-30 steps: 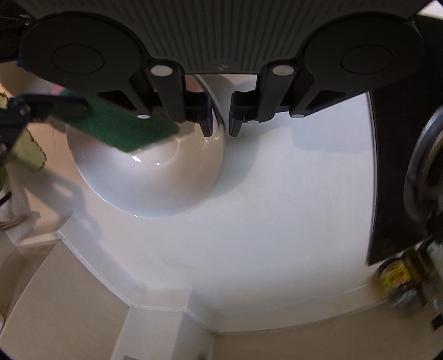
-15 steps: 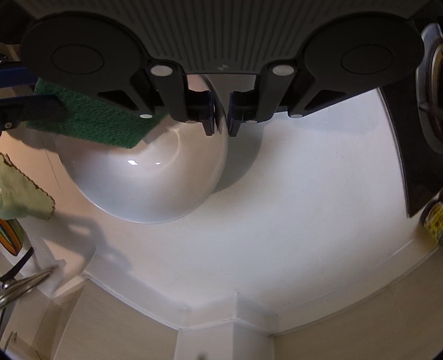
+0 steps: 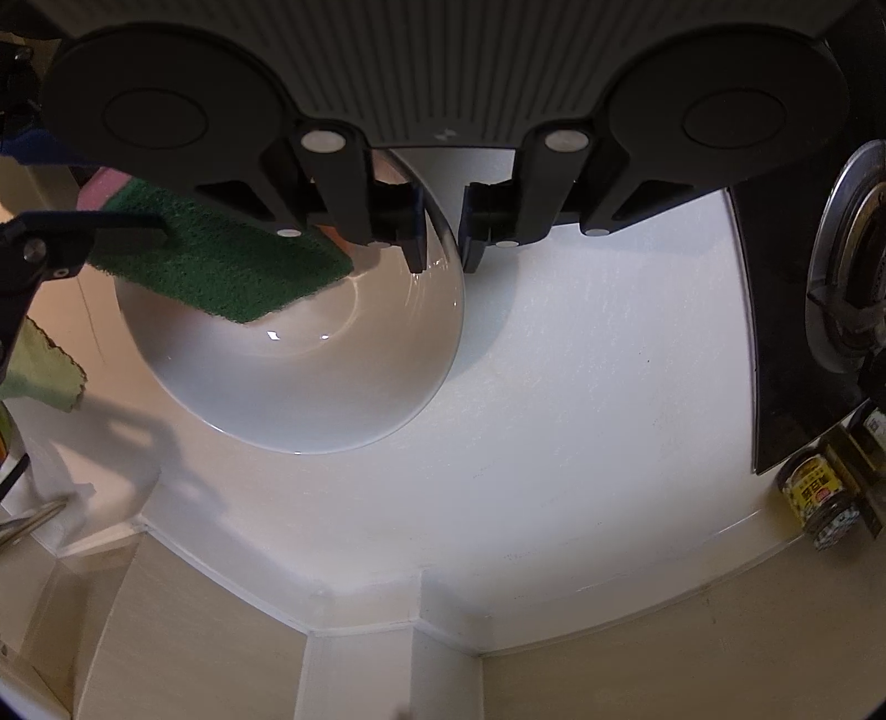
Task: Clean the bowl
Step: 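Hold the bowl with the left gripper while the right gripper keeps scrubbing the inner wall, then lift the sponge out of the bowl with the right gripper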
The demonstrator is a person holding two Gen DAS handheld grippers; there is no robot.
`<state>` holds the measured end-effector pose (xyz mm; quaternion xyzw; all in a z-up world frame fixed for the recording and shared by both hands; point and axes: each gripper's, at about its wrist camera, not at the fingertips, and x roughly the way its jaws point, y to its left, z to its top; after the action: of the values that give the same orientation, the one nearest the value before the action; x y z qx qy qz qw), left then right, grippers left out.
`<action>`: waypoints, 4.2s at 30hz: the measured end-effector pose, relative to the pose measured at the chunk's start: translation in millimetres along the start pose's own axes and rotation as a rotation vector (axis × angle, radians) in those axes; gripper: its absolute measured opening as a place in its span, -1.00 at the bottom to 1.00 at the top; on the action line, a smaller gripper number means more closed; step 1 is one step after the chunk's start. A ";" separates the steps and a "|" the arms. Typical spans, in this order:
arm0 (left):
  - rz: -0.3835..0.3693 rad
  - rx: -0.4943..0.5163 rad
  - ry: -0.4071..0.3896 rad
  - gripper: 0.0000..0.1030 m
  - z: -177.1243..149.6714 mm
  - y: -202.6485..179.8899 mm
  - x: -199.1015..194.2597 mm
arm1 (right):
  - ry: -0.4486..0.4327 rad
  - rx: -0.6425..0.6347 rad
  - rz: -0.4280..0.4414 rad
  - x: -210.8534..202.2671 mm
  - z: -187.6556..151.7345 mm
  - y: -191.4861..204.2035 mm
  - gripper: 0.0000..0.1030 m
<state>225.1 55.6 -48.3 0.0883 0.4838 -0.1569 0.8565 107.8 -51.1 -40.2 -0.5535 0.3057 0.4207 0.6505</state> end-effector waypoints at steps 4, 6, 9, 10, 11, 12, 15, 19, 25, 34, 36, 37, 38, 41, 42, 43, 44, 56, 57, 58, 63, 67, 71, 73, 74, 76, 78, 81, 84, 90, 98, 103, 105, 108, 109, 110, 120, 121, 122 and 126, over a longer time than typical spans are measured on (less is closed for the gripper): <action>0.022 -0.010 -0.003 -0.69 -0.2 -6.1 5.4 | -0.011 -0.014 0.004 -2.5 -4.3 -1.4 -0.54; 0.032 -0.014 -0.004 -0.69 -0.9 -7.5 6.6 | -0.014 -0.021 0.009 -3.9 -6.5 -2.6 -0.54; 0.034 -0.008 -0.003 -0.69 -1.2 -7.5 7.4 | -0.021 -0.034 0.017 -5.9 -9.8 -4.8 -0.53; 0.034 -0.007 -0.003 -0.70 -1.0 -7.2 7.4 | -0.023 -0.039 0.020 -6.5 -11.0 -5.6 -0.53; 0.032 -0.005 -0.001 -0.72 -0.7 -7.2 8.0 | -0.025 -0.044 0.022 -7.0 -12.3 -6.3 -0.53; 0.031 0.007 -0.002 -0.75 -0.4 -7.0 8.3 | -0.026 -0.048 0.025 -7.8 -13.3 -7.0 -0.53; -0.004 0.058 -0.002 -0.74 2.2 -4.2 9.6 | -0.027 -0.056 0.035 -10.2 -16.5 -8.8 -0.53; -0.031 0.132 0.021 -0.76 15.6 -0.7 15.0 | -0.005 -0.119 0.044 -15.5 -24.2 -9.4 -0.54; -0.051 0.068 0.031 -0.70 16.8 8.7 10.7 | 0.023 -0.196 0.008 -22.0 -37.1 -4.8 -0.54; 0.008 -0.057 0.017 -0.68 -10.0 -0.5 -2.8 | -0.068 -0.019 0.044 -36.5 -46.8 -8.9 -0.54; 0.001 -0.037 0.015 -0.71 -7.4 2.4 0.5 | -0.072 -0.037 0.045 -39.4 -45.6 -2.8 -0.54; -0.003 -0.028 0.015 -0.71 -6.3 4.0 1.1 | -0.073 -0.047 0.046 -40.5 -45.7 -2.5 -0.54; -0.009 -0.014 0.016 -0.72 -4.1 5.9 2.4 | -0.074 -0.057 0.047 -41.6 -45.7 -2.1 -0.54; -0.019 0.021 0.018 -0.72 -0.3 7.8 4.3 | -0.056 -0.138 0.032 -45.7 -52.3 4.7 -0.54; -0.020 0.032 0.018 -0.73 0.8 7.8 4.9 | -0.053 -0.152 0.028 -46.9 -53.8 6.1 -0.54; -0.022 0.038 0.018 -0.74 1.8 7.8 5.6 | -0.051 -0.166 0.024 -48.6 -56.8 7.1 -0.54; -0.025 0.043 0.018 -0.75 2.7 7.7 6.2 | -0.050 -0.181 0.021 -50.5 -60.1 8.1 -0.54; -0.039 0.084 0.011 -0.75 10.9 7.2 11.8 | -0.065 -0.059 0.011 -65.6 -86.6 -4.5 -0.54; -0.038 0.083 0.009 -0.75 10.3 7.0 11.4 | -0.070 -0.029 0.013 -68.4 -89.6 -7.0 -0.54; -0.036 0.081 0.007 -0.75 9.7 6.8 11.1 | -0.076 -0.004 0.012 -71.3 -92.6 -8.8 -0.54; -0.034 0.071 0.003 -0.74 6.6 8.9 10.0 | -0.159 0.176 0.070 -83.7 -94.4 -15.0 -0.54; -0.022 0.082 0.004 -0.72 7.3 7.2 10.2 | -0.223 0.402 0.131 -88.4 -102.9 -43.8 -0.54; -0.011 0.098 0.003 -0.69 8.4 4.8 10.2 | -0.275 0.587 0.156 -101.8 -123.2 -53.6 -0.54; -0.004 0.103 0.004 -0.68 8.7 2.9 10.4 | -0.298 0.673 0.144 -91.4 -112.3 -57.7 -0.54; -0.002 0.106 0.004 -0.66 8.8 3.1 10.2 | -0.313 0.733 0.130 -87.9 -112.0 -67.4 -0.54; 0.003 0.109 0.004 -0.66 8.8 2.7 10.1 | -0.346 0.860 0.095 -78.4 -115.6 -77.4 -0.54; 0.006 0.109 0.005 -0.65 9.1 2.6 9.6 | -0.380 1.022 0.063 -79.8 -126.7 -90.6 -0.54; 0.010 0.109 0.005 -0.65 9.2 2.4 8.8 | -0.422 1.313 0.001 -87.2 -163.9 -102.2 -0.54; 0.018 0.114 0.004 -0.64 9.2 0.8 7.9 | -0.403 1.457 -0.024 -78.0 -182.2 -102.4 -0.54; 0.025 0.093 -0.016 -0.63 8.8 3.9 -2.2 | -0.270 1.676 0.025 -40.1 -204.7 -94.8 -0.52; 0.033 0.062 -0.056 -0.56 4.7 7.9 -15.0 | -0.221 1.741 0.071 -4.6 -208.7 -89.9 -0.47; 0.042 0.029 -0.082 -0.51 -1.1 5.7 -21.7 | -0.221 1.711 0.062 -1.0 -201.0 -90.1 -0.41; 0.049 0.012 -0.088 -0.47 -3.2 5.2 -24.2 | -0.229 1.711 0.051 0.4 -198.1 -89.5 -0.41; 0.058 -0.014 -0.086 -0.43 -2.2 8.7 -25.0 | -0.257 1.704 0.022 -2.3 -195.1 -88.0 -0.41; 0.060 -0.017 -0.087 -0.42 -2.1 8.7 -25.8 | -0.270 1.703 0.018 -4.3 -194.4 -88.0 -0.41; 0.065 -0.021 -0.087 -0.42 -1.8 8.1 -25.9 | -0.285 1.704 0.020 -5.8 -194.5 -88.3 -0.41; 0.105 -0.057 -0.079 -0.41 2.1 4.7 -26.5 | -0.368 1.681 -0.026 -14.0 -198.6 -83.1 -0.41; 0.113 -0.058 -0.082 -0.41 2.1 3.6 -27.2 | -0.397 1.684 -0.043 -17.6 -199.3 -81.6 -0.41; 0.121 -0.059 -0.084 -0.41 2.0 2.5 -27.9 | -0.429 1.687 -0.059 -22.3 -200.1 -80.2 -0.41; 0.174 -0.108 -0.132 -0.41 -2.3 -3.1 -36.8 | -0.542 1.668 -0.067 -33.6 -201.8 -76.2 -0.41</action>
<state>204.4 60.2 -18.0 0.0729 0.4246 -0.0613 0.9003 173.6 -257.8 -16.3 0.2130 0.3321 0.1579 0.9052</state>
